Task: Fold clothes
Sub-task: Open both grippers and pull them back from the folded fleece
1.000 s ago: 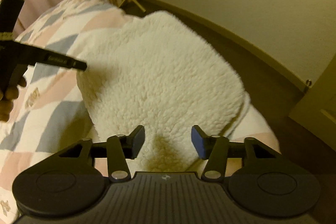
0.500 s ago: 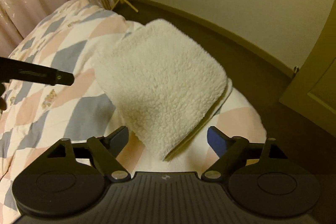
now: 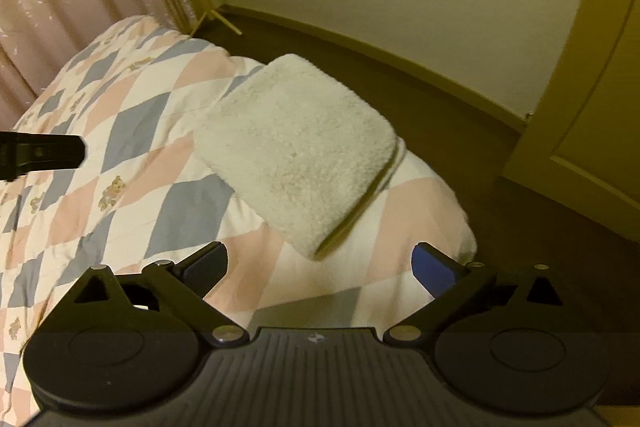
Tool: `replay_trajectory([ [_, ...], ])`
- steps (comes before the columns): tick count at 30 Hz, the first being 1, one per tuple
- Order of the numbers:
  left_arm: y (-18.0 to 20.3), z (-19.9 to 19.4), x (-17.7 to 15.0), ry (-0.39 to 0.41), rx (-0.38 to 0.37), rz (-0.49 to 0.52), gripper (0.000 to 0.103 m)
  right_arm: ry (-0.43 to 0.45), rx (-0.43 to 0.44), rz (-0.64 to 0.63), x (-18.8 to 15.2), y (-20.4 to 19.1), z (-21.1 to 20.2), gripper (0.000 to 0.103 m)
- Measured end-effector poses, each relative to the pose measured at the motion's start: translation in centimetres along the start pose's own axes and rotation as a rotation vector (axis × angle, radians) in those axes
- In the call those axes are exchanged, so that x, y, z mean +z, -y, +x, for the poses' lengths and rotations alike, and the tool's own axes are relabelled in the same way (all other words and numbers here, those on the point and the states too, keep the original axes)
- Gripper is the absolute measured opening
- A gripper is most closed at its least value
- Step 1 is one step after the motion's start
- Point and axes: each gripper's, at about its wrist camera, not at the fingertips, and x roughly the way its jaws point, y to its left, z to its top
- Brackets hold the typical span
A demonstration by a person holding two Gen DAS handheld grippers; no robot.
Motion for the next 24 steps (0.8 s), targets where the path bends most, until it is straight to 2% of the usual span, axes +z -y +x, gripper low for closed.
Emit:
replay_trajectory([
  [6, 0.3, -3.8, -1.0, 0.079, -0.005, -0.006, 0.102, 0.060, -0.054, -0.018, -0.6, -0.7, -3.1, 0.103],
  [11, -0.6, -5.1, -1.8, 0.078, -0.074, -0.083, 0.102, 0.141, -0.147, -0.036, -1.5, -1.9, -5.0, 0.103],
  [14, -1.0, -5.5, -2.2, 0.056, -0.083, -0.102, 0.102, 0.146, -0.115, -0.033, -2.1, -2.1, -5.6, 0.103],
  [17, -0.7, -5.8, -2.6, 0.046, -0.049, -0.061, 0.102, 0.136, -0.058, 0.046, -2.6, -1.6, -6.1, 0.103],
  [20, -0.4, -5.8, -2.9, 0.034, -0.018, -0.035, 0.102, 0.089, -0.031, 0.089, -2.6, -1.2, -5.9, 0.103],
  [24, -0.2, -5.6, -3.2, 0.018, 0.003, -0.021, 0.102, 0.075, -0.048, 0.092, -2.4, -1.1, -5.7, 0.103],
])
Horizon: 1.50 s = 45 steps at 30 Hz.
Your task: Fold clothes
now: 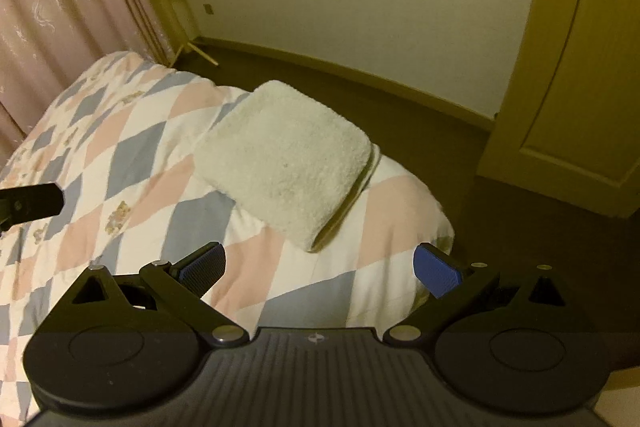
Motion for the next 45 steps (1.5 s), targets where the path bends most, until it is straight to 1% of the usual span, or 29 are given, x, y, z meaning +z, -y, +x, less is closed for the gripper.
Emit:
replay_trajectory([
  [3, 0.3, 0.5, -0.1, -0.005, 0.019, 0.008, 0.102, -0.007, 0.006, 0.012, 0.3, 0.2, 0.0, 0.103],
  [12, 0.5, 1.5, -0.5, -0.018, 0.063, -0.043, 0.102, -0.059, -0.016, -0.018, 0.8, 0.6, 0.8, 0.103],
  [14, 0.5, 1.7, -0.5, -0.031, 0.074, -0.066, 0.102, -0.074, -0.006, -0.029, 1.0, 0.6, 1.0, 0.103],
  [19, 0.5, 1.8, -0.7, -0.058, 0.068, -0.139, 0.102, -0.092, 0.021, -0.070, 1.7, 0.7, 1.1, 0.103],
  [23, 1.2, 1.6, -1.2, -0.056, 0.103, -0.151, 0.102, -0.100, 0.045, -0.095, 2.4, 1.1, 1.3, 0.103],
  [27, 2.3, 1.6, -2.1, -0.065, 0.150, -0.132, 0.102, -0.107, 0.063, -0.120, 2.7, 1.8, 1.6, 0.103],
  [29, 2.6, 1.8, -2.5, -0.079, 0.159, -0.129, 0.102, -0.105, 0.066, -0.126, 2.7, 2.1, 1.8, 0.103],
  [32, 2.6, 1.9, -2.9, -0.101, 0.151, -0.134, 0.102, -0.107, 0.064, -0.126, 2.7, 2.2, 2.1, 0.103],
  [35, 2.3, 1.6, -2.8, -0.106, 0.140, -0.114, 0.102, -0.107, 0.055, -0.109, 2.6, 2.2, 1.7, 0.103],
  [39, 1.5, 1.4, -2.2, -0.107, 0.117, -0.062, 0.102, -0.091, 0.037, -0.073, 2.3, 1.7, 0.8, 0.103],
  [41, 1.1, 1.5, -2.1, -0.121, 0.115, -0.029, 0.102, -0.083, 0.022, -0.047, 2.1, 1.4, 0.5, 0.103],
  [45, 0.5, 1.8, -2.6, -0.123, 0.085, 0.035, 0.102, -0.086, -0.003, 0.022, 0.8, 0.7, 0.3, 0.103],
])
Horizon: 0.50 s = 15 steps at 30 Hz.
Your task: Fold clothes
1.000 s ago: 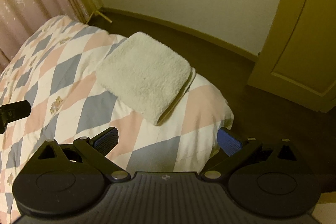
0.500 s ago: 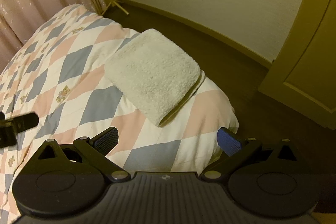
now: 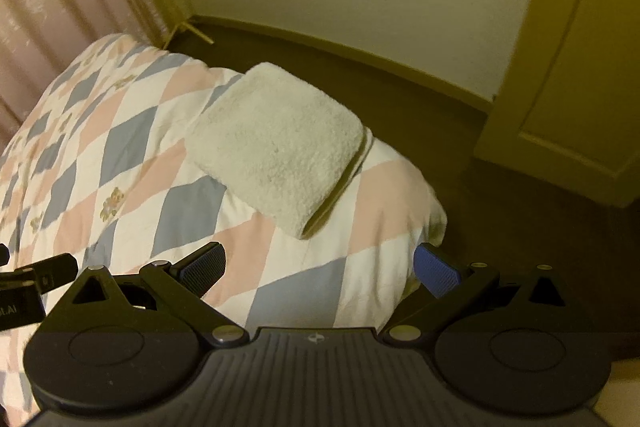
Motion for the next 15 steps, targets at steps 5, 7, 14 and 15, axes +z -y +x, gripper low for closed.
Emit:
replay_trajectory([
  [5, -0.6, 0.9, -0.6, -0.015, -0.031, 0.042, 0.102, -0.010, -0.027, 0.051, -2.0, -0.9, 0.4, 0.103],
  [7, -0.9, 1.0, -0.7, -0.014, -0.046, 0.059, 0.102, -0.013, -0.035, 0.070, -2.5, -1.2, 0.3, 0.103],
  [14, -2.0, 1.6, 0.1, 0.022, -0.082, 0.097, 0.102, 0.015, -0.065, 0.108, -2.9, -2.1, -0.2, 0.103],
  [15, -2.2, 1.7, 0.3, 0.024, -0.089, 0.105, 0.102, 0.016, -0.068, 0.114, -2.9, -2.2, -0.2, 0.103],
])
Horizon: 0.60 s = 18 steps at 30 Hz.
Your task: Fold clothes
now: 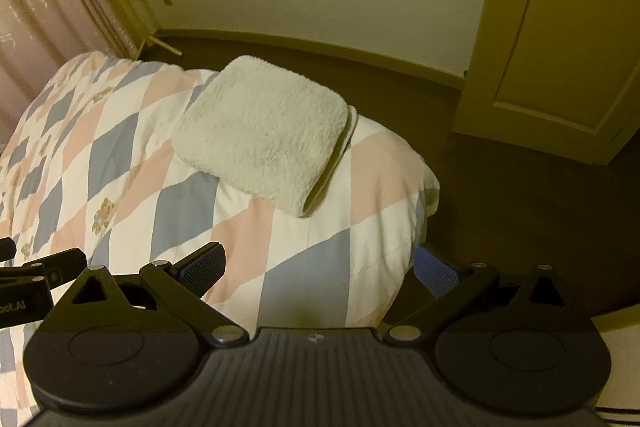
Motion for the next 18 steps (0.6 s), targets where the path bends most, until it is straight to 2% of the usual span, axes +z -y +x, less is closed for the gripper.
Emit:
replay_trajectory([
  [4, -0.6, 0.7, 0.7, -0.002, -0.009, 0.022, 0.102, -0.005, -0.013, 0.017, 0.4, -0.5, 0.3, 0.103],
  [11, -1.7, 3.7, 1.2, -0.064, -0.035, 0.015, 0.102, -0.031, -0.044, 0.009, 0.8, -1.7, 1.3, 0.103],
  [18, -2.2, 5.6, 1.9, -0.081, -0.035, 0.030, 0.102, -0.059, -0.073, 0.011, 1.4, -2.4, 2.4, 0.103],
])
